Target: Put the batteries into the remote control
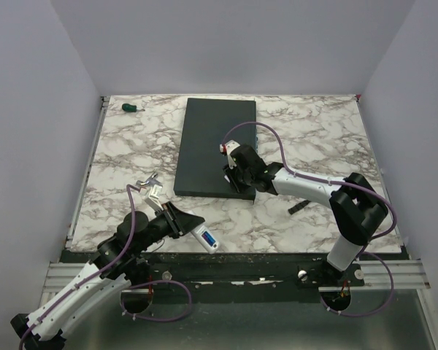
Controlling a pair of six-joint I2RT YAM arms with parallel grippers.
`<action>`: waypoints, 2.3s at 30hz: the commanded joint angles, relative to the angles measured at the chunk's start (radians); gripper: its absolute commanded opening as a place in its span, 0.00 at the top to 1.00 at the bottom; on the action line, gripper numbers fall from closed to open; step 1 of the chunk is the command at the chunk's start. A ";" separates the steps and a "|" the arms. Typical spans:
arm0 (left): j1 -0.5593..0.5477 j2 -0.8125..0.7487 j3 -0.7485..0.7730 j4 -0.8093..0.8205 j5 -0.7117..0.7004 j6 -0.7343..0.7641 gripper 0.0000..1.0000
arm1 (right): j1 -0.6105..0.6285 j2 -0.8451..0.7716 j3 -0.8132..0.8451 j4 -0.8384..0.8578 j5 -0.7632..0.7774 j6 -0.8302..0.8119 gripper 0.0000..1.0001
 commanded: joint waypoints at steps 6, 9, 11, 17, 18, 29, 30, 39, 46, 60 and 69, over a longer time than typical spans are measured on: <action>0.004 -0.010 0.016 0.037 -0.013 -0.013 1.00 | -0.005 -0.078 -0.050 -0.093 -0.028 0.007 0.79; 0.004 -0.002 0.004 0.049 -0.033 -0.030 1.00 | -0.004 -0.192 -0.071 -0.062 -0.045 0.025 0.83; 0.005 0.002 -0.009 0.074 -0.045 -0.034 1.00 | -0.005 -0.257 -0.082 -0.061 -0.072 0.027 0.89; 0.007 0.014 -0.079 0.211 -0.097 -0.109 1.00 | -0.005 -0.393 -0.068 -0.222 -0.140 0.052 0.96; 0.007 0.018 -0.100 0.250 -0.127 -0.126 1.00 | -0.005 -0.424 -0.072 -0.244 -0.157 0.058 0.98; 0.005 0.393 -0.079 0.675 -0.204 -0.161 1.00 | 0.033 -0.631 -0.047 -0.434 -0.265 0.156 0.99; 0.004 0.432 -0.076 0.708 -0.197 -0.169 1.00 | 0.043 -0.631 -0.046 -0.441 -0.261 0.159 0.99; 0.002 0.537 -0.069 0.856 -0.188 -0.206 1.00 | 0.131 -0.615 -0.033 -0.435 -0.231 0.183 0.99; 0.002 0.532 -0.075 0.850 -0.195 -0.225 1.00 | 0.207 -0.527 -0.004 -0.389 -0.191 0.171 0.99; 0.001 0.504 -0.069 0.785 -0.203 -0.230 1.00 | 0.289 -0.467 0.049 -0.370 -0.029 0.124 0.99; 0.001 0.497 -0.075 0.783 -0.203 -0.236 1.00 | 0.342 -0.444 0.060 -0.384 0.026 0.124 0.99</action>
